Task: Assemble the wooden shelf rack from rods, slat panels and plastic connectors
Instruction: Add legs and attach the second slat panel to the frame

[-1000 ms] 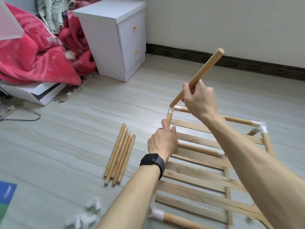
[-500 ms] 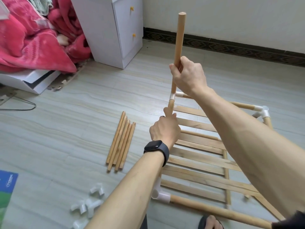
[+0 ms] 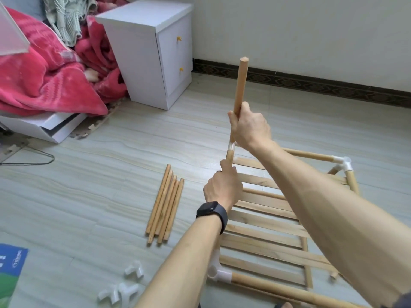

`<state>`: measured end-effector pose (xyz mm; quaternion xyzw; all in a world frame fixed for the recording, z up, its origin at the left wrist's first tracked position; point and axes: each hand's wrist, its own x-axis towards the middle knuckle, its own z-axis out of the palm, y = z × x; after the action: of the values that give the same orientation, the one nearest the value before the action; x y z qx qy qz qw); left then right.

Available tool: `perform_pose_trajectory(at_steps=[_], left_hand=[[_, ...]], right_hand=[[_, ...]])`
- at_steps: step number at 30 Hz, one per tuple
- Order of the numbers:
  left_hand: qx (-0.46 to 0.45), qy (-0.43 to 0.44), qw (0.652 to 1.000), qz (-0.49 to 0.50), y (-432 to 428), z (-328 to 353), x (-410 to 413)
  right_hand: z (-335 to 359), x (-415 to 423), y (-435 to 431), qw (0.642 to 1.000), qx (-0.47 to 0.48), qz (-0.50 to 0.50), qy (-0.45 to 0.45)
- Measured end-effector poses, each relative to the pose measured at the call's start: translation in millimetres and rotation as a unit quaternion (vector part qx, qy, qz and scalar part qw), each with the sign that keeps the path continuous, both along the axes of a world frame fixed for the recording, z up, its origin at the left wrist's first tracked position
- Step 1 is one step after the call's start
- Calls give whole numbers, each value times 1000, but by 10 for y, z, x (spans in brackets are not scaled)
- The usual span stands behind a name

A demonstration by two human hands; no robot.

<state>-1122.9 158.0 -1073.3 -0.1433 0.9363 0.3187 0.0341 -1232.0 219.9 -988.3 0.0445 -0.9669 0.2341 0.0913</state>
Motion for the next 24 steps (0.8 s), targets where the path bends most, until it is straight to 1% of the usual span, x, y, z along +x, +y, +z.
perform_pose_trajectory(at_steps=[1, 3, 4, 5, 7, 9, 11, 13, 17, 22, 23, 24], left_hand=[[41, -11, 999, 14, -17, -5, -16], [151, -21, 987, 48, -107, -50, -58], [185, -23, 981, 57, -193, -105, -73], [191, -30, 980, 57, -307, -187, -66], [139, -61, 987, 50, -620, -426, 10], [52, -112, 992, 38, -974, -724, 134], [-43, -166, 984, 38, -1275, -1010, 259], [-116, -207, 971, 36, -1453, -1266, 391], [-191, -262, 946, 1, -1521, -1712, 590], [-278, -254, 926, -40, -1419, -1857, 686], [-274, -258, 926, -36, -1401, -1851, 696], [-247, -271, 930, -22, -1394, -1827, 704]], right_hand=[[-42, 18, 16, 1000, 12, -1, -19], [-209, 93, 94, 996, 27, 7, -82], [-323, 191, 155, 993, 30, 15, -115], [-462, 329, 231, 990, 37, 26, -134], [-763, 656, 373, 990, 70, 53, -110], [-976, 942, 457, 987, 115, 75, -80], [-1053, 1064, 485, 985, 136, 80, -72], [-1066, 1075, 478, 983, 149, 85, -67], [-1065, 1053, 441, 984, 148, 82, -58], [-1080, 1078, 444, 989, 117, 74, -43], [-1079, 1079, 441, 990, 114, 74, -41], [-1078, 1081, 435, 990, 111, 72, -41]])
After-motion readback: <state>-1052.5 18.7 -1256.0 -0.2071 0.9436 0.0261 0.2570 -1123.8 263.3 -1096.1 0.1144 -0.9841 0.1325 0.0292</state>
